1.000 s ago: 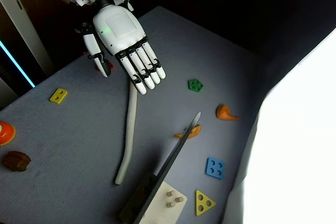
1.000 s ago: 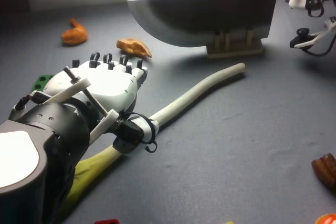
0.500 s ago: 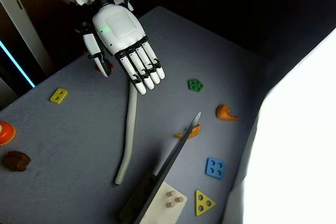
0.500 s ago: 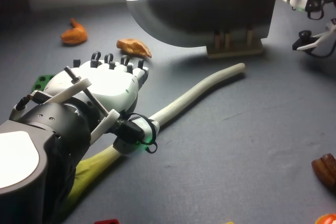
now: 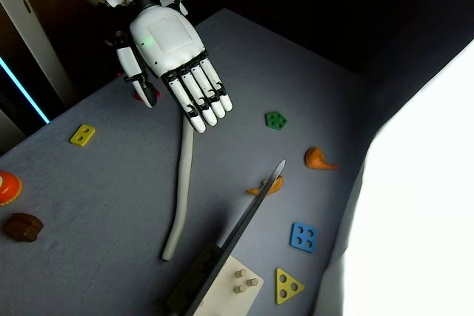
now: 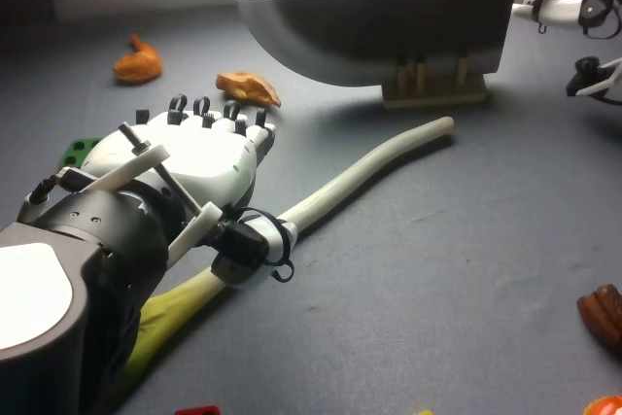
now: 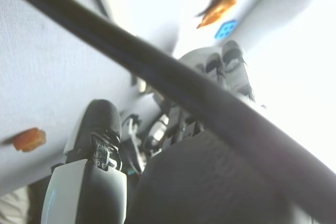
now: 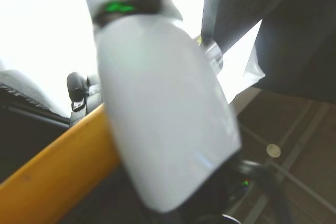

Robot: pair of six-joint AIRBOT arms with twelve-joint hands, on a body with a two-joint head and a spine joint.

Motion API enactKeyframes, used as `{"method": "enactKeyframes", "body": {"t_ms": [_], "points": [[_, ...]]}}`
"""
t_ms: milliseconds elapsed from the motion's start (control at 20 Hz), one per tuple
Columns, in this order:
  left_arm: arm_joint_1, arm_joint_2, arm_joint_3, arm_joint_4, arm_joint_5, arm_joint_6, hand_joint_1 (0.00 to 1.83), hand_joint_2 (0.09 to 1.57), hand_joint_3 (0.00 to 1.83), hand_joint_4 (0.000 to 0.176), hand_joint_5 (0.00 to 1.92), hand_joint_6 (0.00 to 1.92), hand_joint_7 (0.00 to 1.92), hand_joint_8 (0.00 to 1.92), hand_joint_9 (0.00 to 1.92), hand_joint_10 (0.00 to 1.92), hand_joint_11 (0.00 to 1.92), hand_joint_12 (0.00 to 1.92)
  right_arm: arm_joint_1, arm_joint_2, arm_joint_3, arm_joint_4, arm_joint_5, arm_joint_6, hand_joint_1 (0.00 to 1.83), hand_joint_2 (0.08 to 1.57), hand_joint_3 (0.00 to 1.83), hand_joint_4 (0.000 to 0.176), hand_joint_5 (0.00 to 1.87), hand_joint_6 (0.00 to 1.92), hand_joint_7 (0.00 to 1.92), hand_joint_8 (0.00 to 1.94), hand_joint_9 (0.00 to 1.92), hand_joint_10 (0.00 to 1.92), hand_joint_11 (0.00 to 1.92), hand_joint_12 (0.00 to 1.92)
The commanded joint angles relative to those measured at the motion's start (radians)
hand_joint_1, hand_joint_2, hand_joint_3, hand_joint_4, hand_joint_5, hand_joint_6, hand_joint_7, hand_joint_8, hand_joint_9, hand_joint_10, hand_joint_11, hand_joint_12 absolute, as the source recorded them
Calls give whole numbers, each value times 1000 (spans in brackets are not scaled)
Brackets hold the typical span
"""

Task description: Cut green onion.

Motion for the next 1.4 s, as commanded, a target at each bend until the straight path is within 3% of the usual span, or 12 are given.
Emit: {"method": "enactKeyframes", "body": {"t_ms": [0,250,350,450,700,900,950,1000,1050,1100,1200,1350], "points": [[-13,2,-1,82,24,1,302,1404,7,0,37,2,25,1,11,1,0,97,4,16,9,49,115,10,830,860,0,91,0,0,0,0,0,0,0,0],[-13,2,-2,83,24,1,483,1382,0,0,38,7,25,5,12,4,0,66,2,54,9,-34,113,105,829,859,0,70,0,0,0,0,0,0,0,0],[-13,2,-4,84,24,15,434,1397,0,0,25,8,13,5,15,4,4,4,-2,72,9,-77,111,148,817,869,0,59,0,0,0,0,0,0,0,0],[-13,2,-6,84,24,15,515,1383,0,0,51,13,43,9,42,11,25,19,-9,85,9,-108,111,187,847,880,0,61,0,0,0,0,0,0,0,0],[-13,2,-12,84,25,15,506,1376,0,0,45,3,36,6,43,8,0,177,-26,139,-19,-187,160,407,764,876,0,42,0,0,0,0,0,0,0,0],[-12,1,-12,93,25,15,430,1409,6,0,1,0,1,0,0,0,0,5,-24,309,-280,-188,162,363,754,875,0,57,0,0,0,0,0,0,0,0],[-11,1,-12,94,25,15,344,1423,10,0,20,4,5,1,0,0,0,0,-21,354,-352,-189,171,333,635,846,17,41,0,0,0,0,1,2,0,301],[-11,1,-12,94,25,15,344,1423,10,0,20,4,5,1,0,0,0,0,-18,392,-412,-189,170,308,635,846,17,41,0,0,0,0,1,2,0,301],[-11,0,-13,94,25,15,361,1408,1,0,17,1,21,3,20,5,26,17,-14,444,-493,-190,161,277,673,823,9,64,0,0,0,0,2,1,0,203],[-12,-1,-14,94,25,15,361,1408,1,0,17,1,21,3,20,5,26,17,-8,494,-570,-190,147,241,673,823,9,64,0,0,0,0,2,1,0,203],[-18,-2,-19,94,29,14,348,1405,0,0,33,7,21,1,12,1,24,24,4,584,-712,-189,87,183,542,850,14,94,0,0,0,0,0,0,0,21],[-61,-8,-37,76,97,15,365,1414,0,0,84,1,36,1,25,0,0,132,6,722,-941,-116,79,39,438,895,32,87,0,0,0,0,0,0,0,0]]}}
